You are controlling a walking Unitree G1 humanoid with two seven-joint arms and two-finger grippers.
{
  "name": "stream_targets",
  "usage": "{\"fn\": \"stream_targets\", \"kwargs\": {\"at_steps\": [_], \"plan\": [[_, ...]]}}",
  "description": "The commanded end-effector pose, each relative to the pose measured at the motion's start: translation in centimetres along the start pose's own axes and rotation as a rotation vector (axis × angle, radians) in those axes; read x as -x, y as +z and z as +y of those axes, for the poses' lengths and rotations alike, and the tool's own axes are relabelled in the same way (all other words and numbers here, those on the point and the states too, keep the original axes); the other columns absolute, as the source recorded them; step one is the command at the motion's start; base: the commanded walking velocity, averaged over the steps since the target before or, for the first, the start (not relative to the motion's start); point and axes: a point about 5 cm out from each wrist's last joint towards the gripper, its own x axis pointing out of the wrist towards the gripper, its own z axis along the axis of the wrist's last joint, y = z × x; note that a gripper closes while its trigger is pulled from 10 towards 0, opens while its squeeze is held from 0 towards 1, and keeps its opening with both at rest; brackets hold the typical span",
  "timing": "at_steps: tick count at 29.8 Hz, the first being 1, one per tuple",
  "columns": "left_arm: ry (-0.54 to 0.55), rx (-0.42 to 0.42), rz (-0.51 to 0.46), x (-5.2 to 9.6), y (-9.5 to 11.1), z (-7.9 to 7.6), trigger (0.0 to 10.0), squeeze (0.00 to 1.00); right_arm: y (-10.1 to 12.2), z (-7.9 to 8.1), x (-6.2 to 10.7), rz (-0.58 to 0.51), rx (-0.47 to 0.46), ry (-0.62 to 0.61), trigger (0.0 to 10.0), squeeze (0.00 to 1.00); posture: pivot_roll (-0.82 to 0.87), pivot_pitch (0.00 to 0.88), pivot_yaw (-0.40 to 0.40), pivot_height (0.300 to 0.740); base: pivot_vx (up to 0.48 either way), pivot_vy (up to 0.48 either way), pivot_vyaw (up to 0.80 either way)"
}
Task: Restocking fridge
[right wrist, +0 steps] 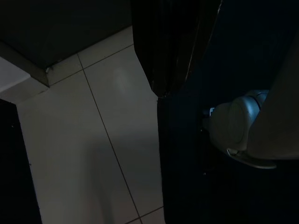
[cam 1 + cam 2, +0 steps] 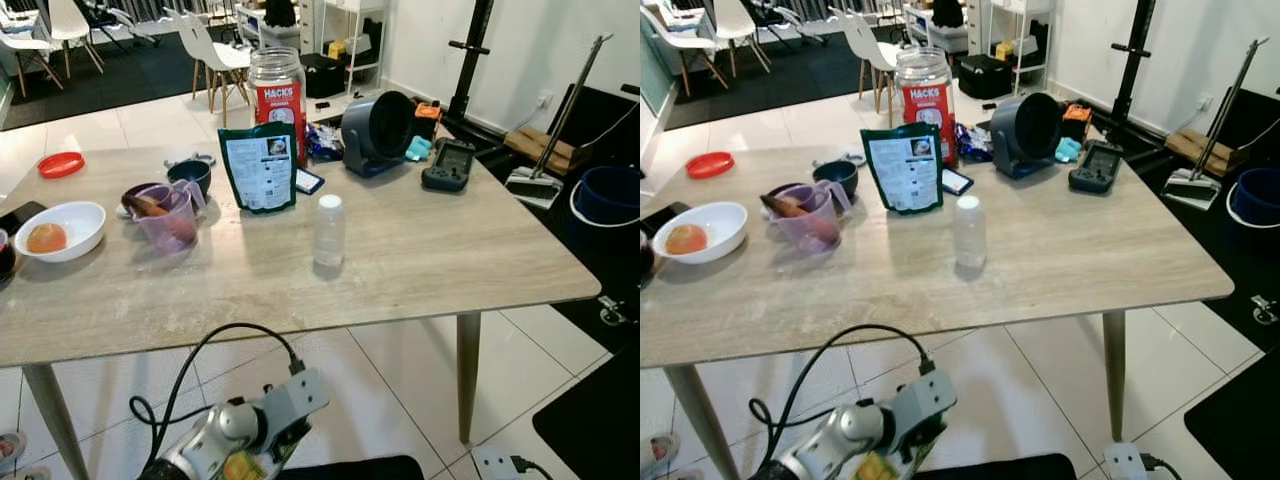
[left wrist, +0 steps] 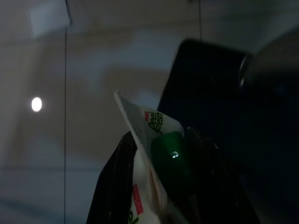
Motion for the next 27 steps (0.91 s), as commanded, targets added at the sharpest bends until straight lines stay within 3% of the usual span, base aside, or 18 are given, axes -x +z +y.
{"fn": "stream_targets", "kwargs": {"at_steps": [1, 4, 9, 11, 17, 20, 21, 22, 23, 25, 26, 27], "plan": [[0.018, 0.007, 0.035, 0.1, -1.2, 0.2, 0.0, 0.00, -0.1, 0.4, 0.0, 0.007, -0.005, 0.004, 10.0, 0.00, -0.05, 0.000, 0.034, 0.740, 0.000, 0.000, 0.00], [0.066, 0.084, 0.094, 0.5, -3.9, 0.1, 0.0, 0.00, -0.1, 0.5, 0.0, 0.010, -0.007, 0.006, 10.0, 0.00, -0.05, 0.000, 0.034, 0.740, 0.000, 0.000, 0.00], [0.117, 0.108, 0.158, 1.0, -5.8, 0.2, 0.0, 0.00, -0.1, 0.5, 0.0, 0.010, -0.008, 0.006, 10.0, 0.00, -0.05, 0.000, 0.034, 0.740, 0.000, 0.000, 0.00], [0.131, 0.139, 0.204, 1.5, -7.2, -0.2, 10.0, 0.00, -0.1, 0.5, 0.0, 0.011, -0.008, 0.006, 10.0, 0.00, -0.05, 0.000, 0.033, 0.740, 0.000, 0.000, 0.00], [0.188, 0.260, 0.315, 2.8, -10.7, -1.7, 10.0, 0.00, -0.1, 0.7, 0.0, 0.011, -0.012, 0.008, 10.0, 0.00, -0.05, 0.000, 0.033, 0.740, 0.000, 0.000, 0.00], [0.214, 0.309, 0.340, 3.2, -11.5, -2.1, 10.0, 0.00, -0.1, 0.8, -0.1, 0.013, -0.010, 0.009, 10.0, 0.00, -0.04, 0.000, 0.033, 0.740, 0.000, 0.000, 0.00], [0.239, 0.356, 0.366, 3.5, -12.3, -2.6, 10.0, 0.00, -0.1, 0.9, -0.1, 0.016, -0.008, 0.011, 10.0, 0.00, -0.04, 0.000, 0.032, 0.740, 0.000, 0.000, -0.41], [0.272, 0.457, 0.384, 4.0, -13.2, -3.2, 10.0, 0.00, -0.2, 1.0, -0.1, 0.019, -0.005, 0.013, 10.0, 0.00, -0.04, 0.000, 0.032, 0.740, 0.000, 0.000, -0.79], [0.272, 0.457, 0.384, 4.0, -13.2, -3.2, 10.0, 0.00, -0.2, 1.0, -0.1, 0.019, -0.005, 0.013, 10.0, 0.00, -0.04, 0.000, 0.032, 0.740, 0.000, 0.000, -0.79], [0.306, 0.583, 0.398, 4.3, -14.0, -4.1, 10.0, 0.00, -0.2, 1.1, -0.1, 0.023, -0.003, 0.014, 10.0, 0.00, -0.04, 0.000, 0.030, 0.740, 0.000, 0.000, -0.79], [0.306, 0.583, 0.398, 4.3, -14.0, -4.1, 10.0, 0.00, -0.2, 1.1, -0.1, 0.023, -0.003, 0.014, 10.0, 0.00, -0.04, 0.000, 0.030, 0.740, 0.000, 0.000, -0.79], [0.323, 0.659, 0.416, 4.6, -14.6, -4.8, 10.0, 0.00, -0.3, 1.1, -0.1, 0.028, -0.001, 0.015, 10.0, 0.00, -0.03, 0.000, 0.029, 0.740, 0.000, 0.000, -0.79]]}}
